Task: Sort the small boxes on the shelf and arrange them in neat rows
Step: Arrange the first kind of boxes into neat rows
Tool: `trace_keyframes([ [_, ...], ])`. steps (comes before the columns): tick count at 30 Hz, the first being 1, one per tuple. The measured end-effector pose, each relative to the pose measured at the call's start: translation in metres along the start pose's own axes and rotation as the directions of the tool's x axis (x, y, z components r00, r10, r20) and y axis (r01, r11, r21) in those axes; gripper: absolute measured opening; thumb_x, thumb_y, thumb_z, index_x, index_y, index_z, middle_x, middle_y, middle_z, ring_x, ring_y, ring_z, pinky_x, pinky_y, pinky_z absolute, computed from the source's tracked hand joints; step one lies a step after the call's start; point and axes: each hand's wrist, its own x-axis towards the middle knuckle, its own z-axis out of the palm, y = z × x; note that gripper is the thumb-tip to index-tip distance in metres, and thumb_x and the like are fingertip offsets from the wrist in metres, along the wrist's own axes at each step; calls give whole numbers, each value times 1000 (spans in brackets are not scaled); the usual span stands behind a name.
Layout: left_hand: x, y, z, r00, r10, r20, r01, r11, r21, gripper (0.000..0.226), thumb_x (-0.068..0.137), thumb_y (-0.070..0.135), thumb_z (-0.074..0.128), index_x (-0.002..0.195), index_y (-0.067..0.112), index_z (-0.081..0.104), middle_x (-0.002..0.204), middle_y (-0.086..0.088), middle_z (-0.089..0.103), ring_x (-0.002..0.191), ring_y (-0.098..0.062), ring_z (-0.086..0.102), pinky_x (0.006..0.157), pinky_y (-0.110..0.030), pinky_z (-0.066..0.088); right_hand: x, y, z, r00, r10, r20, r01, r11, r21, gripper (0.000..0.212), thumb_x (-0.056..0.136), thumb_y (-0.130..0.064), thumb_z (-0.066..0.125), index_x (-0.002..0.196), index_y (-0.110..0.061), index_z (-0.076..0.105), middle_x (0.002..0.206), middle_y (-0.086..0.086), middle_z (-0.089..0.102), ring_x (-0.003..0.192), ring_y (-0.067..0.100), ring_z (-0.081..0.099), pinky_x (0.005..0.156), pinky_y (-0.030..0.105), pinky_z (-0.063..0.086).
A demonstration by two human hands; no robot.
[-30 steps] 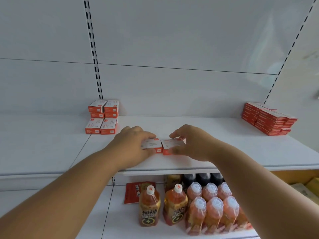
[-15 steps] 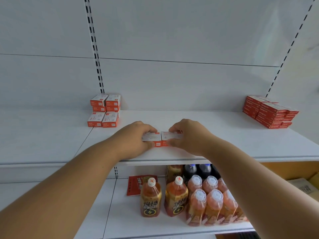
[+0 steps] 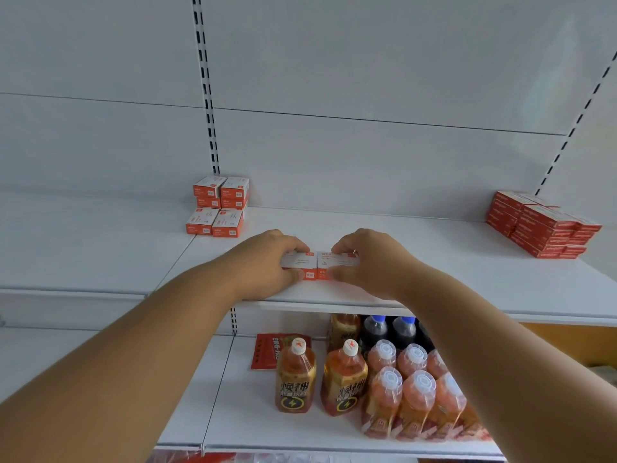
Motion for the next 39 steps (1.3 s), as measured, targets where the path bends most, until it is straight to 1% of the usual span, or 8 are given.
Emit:
trace_keyframes([
  [8,-2,-16,-1,997,82,9,-81,997,-15,49,93,43,60,139,36,47,128,8,48,113,-12,51,95,-27,42,-4,-11,1,999,40,9,-40,999,7,43,85,-44,69,123,-26,63,104,-13,56,92,9,52,77,22,38],
  [14,2,-23,-4,988,150,41,-150,989,-2,48,91,46,60,137,39,47,128,8,48,112,-13,51,92,-28,43,-6,-18,-1,995,90,36,-89,996,-27,43,86,-45,67,126,-30,61,114,-13,59,99,11,54,84,24,40],
  [19,1,-28,-19,989,125,74,-128,992,25,65,86,62,57,144,43,32,138,7,40,115,-15,52,92,-32,46,2,-34,-10,996,85,-2,-85,996,14,54,84,-49,68,133,-32,53,125,-12,55,112,10,53,97,29,44],
  [22,1,-43,-34,995,101,9,-101,995,-20,51,90,59,53,136,40,42,128,11,50,103,-11,53,84,-29,44,20,-53,-5,994,62,-89,-58,997,41,42,86,-42,67,126,-31,59,122,-11,59,108,10,55,93,28,45],
  [26,8,-90,-55,985,43,-166,-49,998,-32,25,98,34,50,122,30,58,118,8,60,99,-14,57,85,-32,47,52,-90,10,993,6,-119,5,996,93,30,90,-35,63,118,-28,64,114,-10,62,99,9,57,90,26,46],
  [29,14,-130,-61,953,-43,-300,76,992,100,27,96,24,50,119,26,63,123,-1,58,107,-22,56,90,-38,48,80,-119,21,999,-11,-45,14,998,65,35,93,-32,59,127,-27,60,125,-7,59,111,13,57,98,28,44],
  [33,14,-159,-59,957,-95,-274,162,959,233,34,97,32,50,128,32,61,125,-7,55,116,-30,51,94,-40,47,110,-145,38,991,5,133,3,998,-56,43,97,-22,53,139,-30,50,146,-2,46,129,21,46,105,29,35],
  [39,8,-166,-61,954,-115,-277,121,993,6,15,88,46,62,97,34,66,108,4,67,99,-21,60,86,-35,50,122,-167,43,994,21,111,-2,986,-167,25,95,-32,54,108,-12,64,109,6,62,102,24,59,84,33,50],
])
